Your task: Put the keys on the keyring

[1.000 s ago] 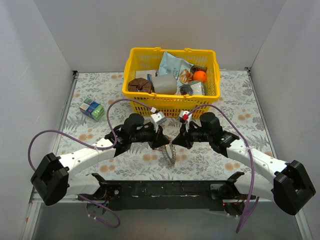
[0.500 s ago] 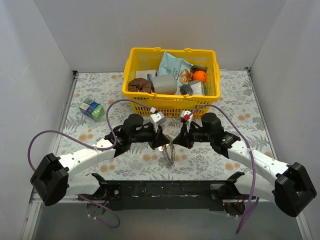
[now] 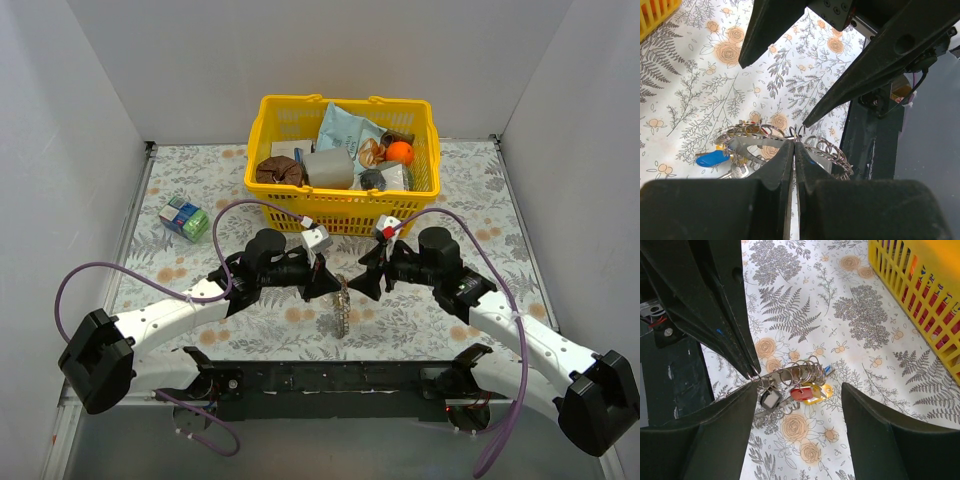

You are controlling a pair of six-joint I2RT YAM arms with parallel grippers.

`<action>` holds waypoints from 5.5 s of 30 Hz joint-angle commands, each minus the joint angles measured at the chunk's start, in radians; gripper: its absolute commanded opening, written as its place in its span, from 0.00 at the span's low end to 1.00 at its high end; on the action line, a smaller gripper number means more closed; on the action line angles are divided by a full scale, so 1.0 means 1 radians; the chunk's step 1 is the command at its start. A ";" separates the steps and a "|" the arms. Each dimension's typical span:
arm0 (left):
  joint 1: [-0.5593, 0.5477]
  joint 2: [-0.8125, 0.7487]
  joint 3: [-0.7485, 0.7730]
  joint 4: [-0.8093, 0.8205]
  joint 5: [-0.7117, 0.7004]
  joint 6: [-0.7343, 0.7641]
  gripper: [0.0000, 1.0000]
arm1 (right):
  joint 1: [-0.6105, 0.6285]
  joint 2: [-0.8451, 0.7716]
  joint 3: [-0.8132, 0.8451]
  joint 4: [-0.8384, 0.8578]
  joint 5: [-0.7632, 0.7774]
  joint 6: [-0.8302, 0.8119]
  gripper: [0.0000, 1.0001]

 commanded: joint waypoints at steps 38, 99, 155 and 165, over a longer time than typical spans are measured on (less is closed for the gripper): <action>-0.004 -0.103 -0.046 0.166 0.113 0.015 0.00 | -0.009 0.002 -0.038 0.174 -0.348 0.047 0.07; -0.004 0.275 0.064 0.153 0.284 0.110 0.43 | 0.030 0.014 -0.009 -0.219 -0.057 0.047 0.01; -0.029 0.270 -0.089 0.658 0.258 -0.160 0.00 | 0.028 -0.243 -0.144 -0.027 0.052 0.202 0.63; -0.029 0.261 -0.134 0.787 0.248 -0.228 0.00 | 0.027 -0.246 -0.162 0.003 0.017 0.206 0.40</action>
